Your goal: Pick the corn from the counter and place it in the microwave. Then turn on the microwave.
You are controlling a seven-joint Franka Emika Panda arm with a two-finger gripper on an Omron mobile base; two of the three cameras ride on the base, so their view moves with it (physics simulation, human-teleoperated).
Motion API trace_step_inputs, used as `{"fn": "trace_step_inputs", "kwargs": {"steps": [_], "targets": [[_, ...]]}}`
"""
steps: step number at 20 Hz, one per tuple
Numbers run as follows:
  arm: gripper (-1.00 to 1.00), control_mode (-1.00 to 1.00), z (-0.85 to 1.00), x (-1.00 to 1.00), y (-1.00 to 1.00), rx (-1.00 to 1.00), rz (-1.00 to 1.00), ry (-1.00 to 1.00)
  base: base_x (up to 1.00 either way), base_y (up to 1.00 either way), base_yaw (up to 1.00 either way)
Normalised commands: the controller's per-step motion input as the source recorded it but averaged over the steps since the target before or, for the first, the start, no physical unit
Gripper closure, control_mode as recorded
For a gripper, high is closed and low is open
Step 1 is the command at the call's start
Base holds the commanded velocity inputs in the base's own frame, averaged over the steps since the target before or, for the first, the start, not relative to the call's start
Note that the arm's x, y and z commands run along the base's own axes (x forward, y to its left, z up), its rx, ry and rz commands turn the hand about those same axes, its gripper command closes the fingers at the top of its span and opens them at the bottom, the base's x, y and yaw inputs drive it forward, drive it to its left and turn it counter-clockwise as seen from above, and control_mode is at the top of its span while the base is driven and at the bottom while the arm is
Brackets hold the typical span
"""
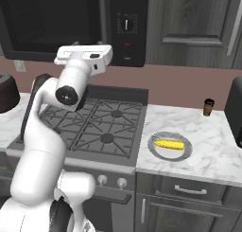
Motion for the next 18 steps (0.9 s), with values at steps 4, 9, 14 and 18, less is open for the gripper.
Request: {"fn": "trace_step_inputs", "kwargs": {"steps": [4,9,14,18], "targets": [[-1.00,-1.00,0.00,0.44,-0.04,0.02,0.00,0.00,0.00,0.00,0.00],[-1.00,-1.00,0.00,0.50,0.00,0.00,0.00,0.00,0.00,0.00,0.00],[-1.00,-1.00,0.00,0.44,-0.11,0.02,0.00,0.00,0.00,0.00,0.00],[-1.00,-1.00,0.00,0.35,-0.16,0.03,0.00,0.00,0.00,0.00,0.00]]}}
